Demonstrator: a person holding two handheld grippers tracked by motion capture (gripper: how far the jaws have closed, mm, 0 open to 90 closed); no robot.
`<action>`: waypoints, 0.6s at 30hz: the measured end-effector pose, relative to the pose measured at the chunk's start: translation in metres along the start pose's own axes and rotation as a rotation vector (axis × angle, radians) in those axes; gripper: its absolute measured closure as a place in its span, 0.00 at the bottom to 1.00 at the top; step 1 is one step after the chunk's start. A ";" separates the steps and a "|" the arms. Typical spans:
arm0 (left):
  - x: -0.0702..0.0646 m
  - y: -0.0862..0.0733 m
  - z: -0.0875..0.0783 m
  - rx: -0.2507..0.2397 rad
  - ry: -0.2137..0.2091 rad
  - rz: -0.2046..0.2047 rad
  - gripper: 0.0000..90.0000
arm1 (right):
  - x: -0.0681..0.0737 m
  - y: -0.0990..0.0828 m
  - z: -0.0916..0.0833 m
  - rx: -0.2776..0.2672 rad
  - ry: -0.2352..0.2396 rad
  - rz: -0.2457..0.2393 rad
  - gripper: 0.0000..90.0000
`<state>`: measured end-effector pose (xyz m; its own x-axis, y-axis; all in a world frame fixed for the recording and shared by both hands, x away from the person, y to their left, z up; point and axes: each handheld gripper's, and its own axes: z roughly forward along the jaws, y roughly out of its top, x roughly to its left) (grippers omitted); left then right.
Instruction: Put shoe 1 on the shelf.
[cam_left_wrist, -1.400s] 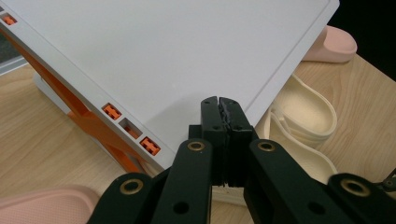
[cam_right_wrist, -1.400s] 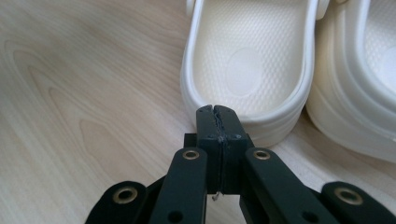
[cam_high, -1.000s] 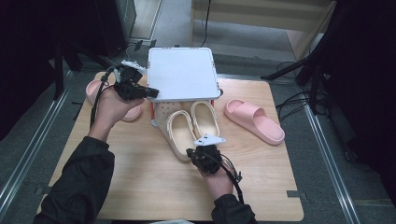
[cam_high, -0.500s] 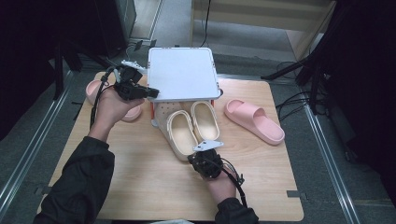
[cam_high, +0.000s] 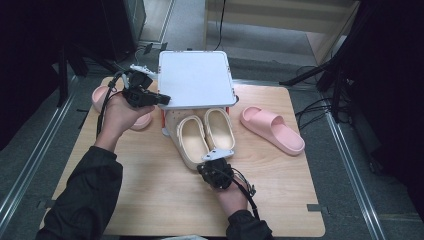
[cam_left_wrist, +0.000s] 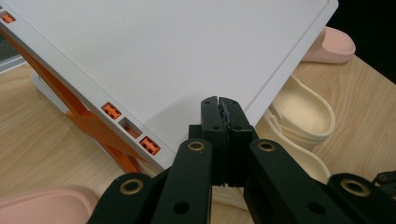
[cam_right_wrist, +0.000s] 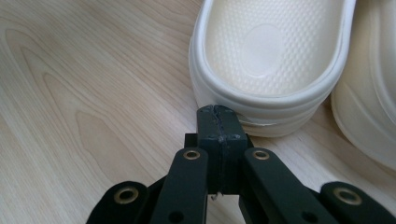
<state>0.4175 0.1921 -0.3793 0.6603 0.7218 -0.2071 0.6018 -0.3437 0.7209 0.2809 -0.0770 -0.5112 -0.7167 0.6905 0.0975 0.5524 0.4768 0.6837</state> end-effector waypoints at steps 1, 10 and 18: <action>0.000 0.000 0.000 0.000 -0.001 0.000 0.99 | 0.001 0.002 0.001 -0.005 -0.001 -0.004 1.00; 0.001 0.000 0.000 0.002 -0.002 -0.004 0.99 | 0.002 0.024 0.010 -0.044 -0.008 -0.013 1.00; 0.001 0.000 0.000 0.003 -0.003 -0.003 0.99 | -0.001 0.040 0.027 -0.050 -0.040 -0.030 1.00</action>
<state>0.4181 0.1930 -0.3791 0.6597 0.7212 -0.2114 0.6054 -0.3433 0.7180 0.3154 -0.0438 -0.5033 -0.7145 0.6980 0.0488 0.5088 0.4704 0.7209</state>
